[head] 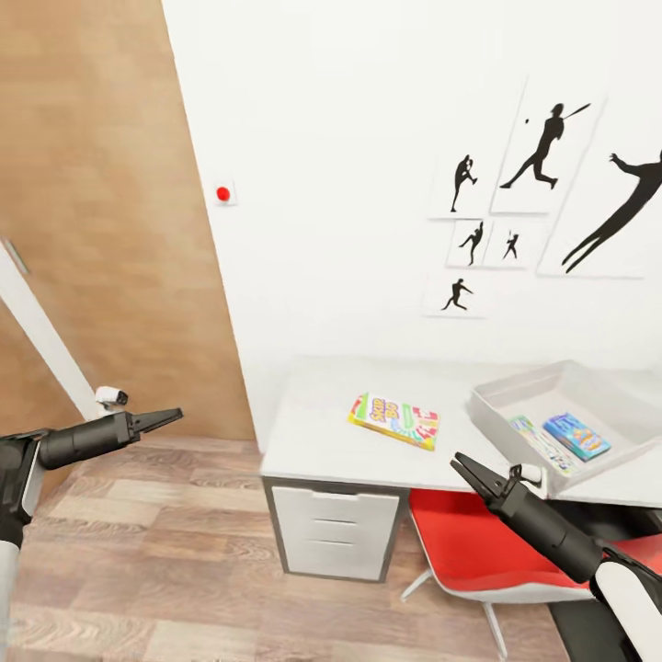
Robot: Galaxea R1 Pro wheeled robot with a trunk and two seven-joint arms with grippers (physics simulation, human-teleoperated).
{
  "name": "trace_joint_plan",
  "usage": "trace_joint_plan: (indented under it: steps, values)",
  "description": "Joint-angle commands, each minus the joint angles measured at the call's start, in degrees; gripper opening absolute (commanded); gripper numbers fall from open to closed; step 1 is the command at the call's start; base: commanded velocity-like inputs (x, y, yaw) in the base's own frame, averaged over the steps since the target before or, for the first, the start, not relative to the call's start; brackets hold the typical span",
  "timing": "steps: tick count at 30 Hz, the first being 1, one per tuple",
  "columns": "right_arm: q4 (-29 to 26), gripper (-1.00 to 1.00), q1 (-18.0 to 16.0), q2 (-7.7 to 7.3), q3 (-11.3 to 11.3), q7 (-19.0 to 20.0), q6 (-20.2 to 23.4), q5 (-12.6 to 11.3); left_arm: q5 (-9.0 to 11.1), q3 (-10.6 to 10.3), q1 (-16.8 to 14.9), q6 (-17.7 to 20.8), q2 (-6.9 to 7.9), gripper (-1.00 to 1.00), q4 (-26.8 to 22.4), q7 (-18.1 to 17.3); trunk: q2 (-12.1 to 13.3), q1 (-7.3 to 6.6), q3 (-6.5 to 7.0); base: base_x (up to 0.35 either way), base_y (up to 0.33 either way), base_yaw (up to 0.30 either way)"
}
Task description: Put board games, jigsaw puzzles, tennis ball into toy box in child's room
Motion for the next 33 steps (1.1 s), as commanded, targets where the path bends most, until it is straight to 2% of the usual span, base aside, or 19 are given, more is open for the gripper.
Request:
trace_joint_plan:
  steps: [1,10,18,33]
  values:
    - [0.0,1.00,0.0,0.00,0.0,0.0,0.4,-0.3,-0.1,0.0,0.0,0.6,0.00,1.00,0.0,-0.3,-0.1,0.03,-0.12,0.000,0.266,0.291]
    - [0.0,1.00,0.0,0.00,0.0,0.0,0.4,-0.3,0.0,0.0,0.0,0.5,0.00,1.00,0.0,-0.3,-0.1,0.03,-0.12,0.018,0.276,0.291]
    - [0.0,1.00,0.0,-0.08,-0.1,0.1,0.4,-0.3,0.0,0.1,0.0,0.5,0.00,1.00,0.0,-0.3,-0.1,0.03,-0.12,0.145,0.233,0.291]
    - [0.0,1.00,0.0,-0.06,-0.1,0.0,0.4,-0.3,0.0,2.8,0.0,-2.9,0.00,1.00,0.0,-0.3,-0.1,0.03,-0.12,0.142,0.033,0.288]
